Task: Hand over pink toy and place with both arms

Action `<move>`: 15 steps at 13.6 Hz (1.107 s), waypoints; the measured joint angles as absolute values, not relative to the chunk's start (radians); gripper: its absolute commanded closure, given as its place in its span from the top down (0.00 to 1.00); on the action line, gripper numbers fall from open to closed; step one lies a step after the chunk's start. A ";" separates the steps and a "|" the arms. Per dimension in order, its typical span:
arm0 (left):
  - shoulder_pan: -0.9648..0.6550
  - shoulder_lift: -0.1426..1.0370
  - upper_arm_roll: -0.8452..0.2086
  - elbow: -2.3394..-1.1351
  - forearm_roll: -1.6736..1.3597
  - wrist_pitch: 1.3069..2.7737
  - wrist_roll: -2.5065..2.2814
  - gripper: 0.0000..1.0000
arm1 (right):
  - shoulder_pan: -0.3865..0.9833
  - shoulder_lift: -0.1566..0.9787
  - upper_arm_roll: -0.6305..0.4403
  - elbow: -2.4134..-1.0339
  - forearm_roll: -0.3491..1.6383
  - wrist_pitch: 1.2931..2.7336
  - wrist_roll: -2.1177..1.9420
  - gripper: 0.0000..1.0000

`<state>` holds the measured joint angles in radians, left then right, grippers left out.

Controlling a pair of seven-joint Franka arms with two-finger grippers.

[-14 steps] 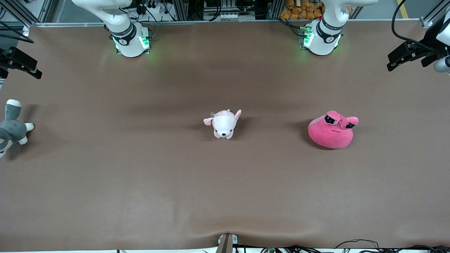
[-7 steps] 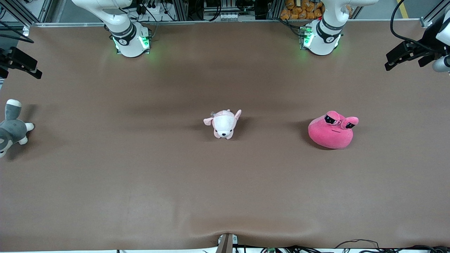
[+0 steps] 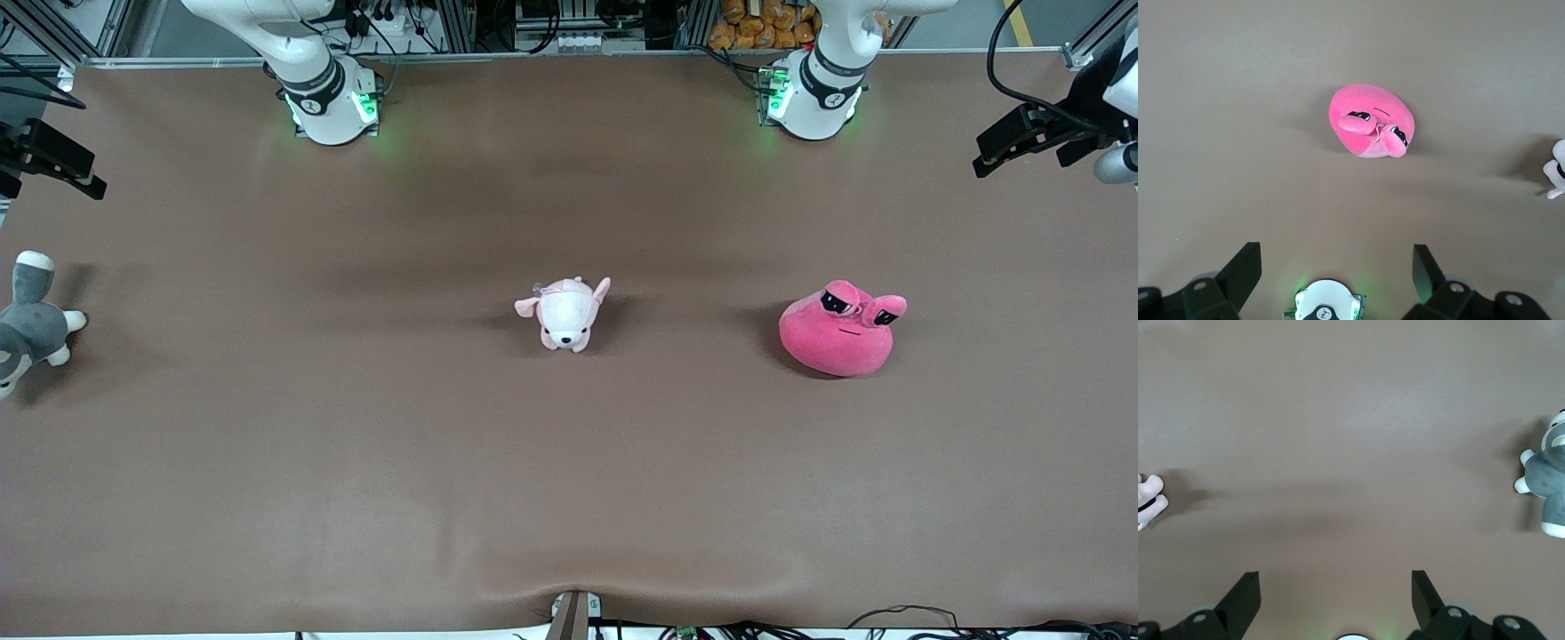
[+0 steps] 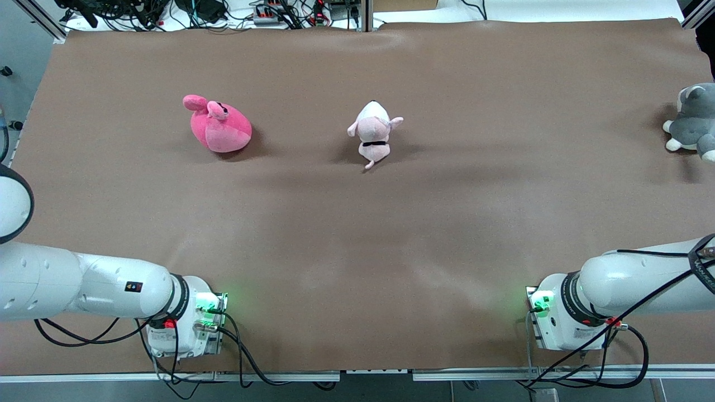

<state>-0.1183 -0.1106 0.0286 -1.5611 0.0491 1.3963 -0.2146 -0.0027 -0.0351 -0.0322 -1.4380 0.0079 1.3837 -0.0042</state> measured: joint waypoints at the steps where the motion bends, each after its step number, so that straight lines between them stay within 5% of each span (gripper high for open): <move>1: -0.118 -0.111 0.029 -1.562 0.049 1.396 -0.217 1.00 | -0.003 -0.035 -0.032 -1.438 0.008 1.384 -0.004 1.00; 15: -0.118 -0.107 0.029 -1.586 0.049 1.394 -0.218 1.00 | -0.003 -0.035 -0.032 -1.438 0.007 1.384 -0.004 1.00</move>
<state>-0.1182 -0.1073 0.0286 -1.5860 0.0490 1.3936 -0.2180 -0.0027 -0.0351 -0.0322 -1.4380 0.0075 1.3836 -0.0042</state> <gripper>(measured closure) 0.000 0.000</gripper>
